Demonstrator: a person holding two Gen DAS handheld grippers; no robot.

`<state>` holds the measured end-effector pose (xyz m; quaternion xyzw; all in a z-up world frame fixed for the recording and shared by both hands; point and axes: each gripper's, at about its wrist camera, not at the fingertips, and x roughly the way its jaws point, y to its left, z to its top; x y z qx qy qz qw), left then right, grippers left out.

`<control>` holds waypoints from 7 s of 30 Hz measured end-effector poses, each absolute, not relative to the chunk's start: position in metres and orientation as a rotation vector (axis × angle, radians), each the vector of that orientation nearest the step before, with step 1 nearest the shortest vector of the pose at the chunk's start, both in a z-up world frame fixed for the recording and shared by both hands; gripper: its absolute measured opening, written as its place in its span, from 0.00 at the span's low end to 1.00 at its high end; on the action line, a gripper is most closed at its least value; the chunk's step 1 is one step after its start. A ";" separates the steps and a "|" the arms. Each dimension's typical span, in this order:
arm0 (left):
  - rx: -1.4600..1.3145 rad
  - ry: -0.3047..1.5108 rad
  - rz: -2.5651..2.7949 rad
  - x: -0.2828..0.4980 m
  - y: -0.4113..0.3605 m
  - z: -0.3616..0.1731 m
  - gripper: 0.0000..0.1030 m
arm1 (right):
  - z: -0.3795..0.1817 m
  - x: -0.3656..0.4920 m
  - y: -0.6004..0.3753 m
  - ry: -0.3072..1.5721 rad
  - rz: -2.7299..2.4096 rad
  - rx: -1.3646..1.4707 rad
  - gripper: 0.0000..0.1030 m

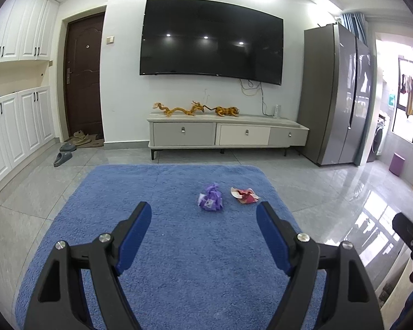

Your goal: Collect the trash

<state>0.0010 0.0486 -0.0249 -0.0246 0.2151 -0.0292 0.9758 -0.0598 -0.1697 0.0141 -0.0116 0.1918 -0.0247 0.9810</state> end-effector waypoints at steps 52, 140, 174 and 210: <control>-0.047 0.890 -0.266 0.291 0.047 -0.165 0.67 | -0.118 0.245 -0.132 0.790 0.404 -0.015 0.87; 0.450 0.549 -0.320 0.007 -0.109 -0.074 0.42 | -0.069 -0.043 -0.265 0.612 0.182 0.217 0.37; 0.258 0.932 -0.738 0.127 -0.296 -0.155 0.59 | -0.174 0.025 -0.408 0.949 -0.243 0.366 0.59; 0.296 0.671 -0.270 0.052 -0.111 -0.085 0.70 | -0.067 -0.022 -0.278 0.698 -0.166 0.193 0.90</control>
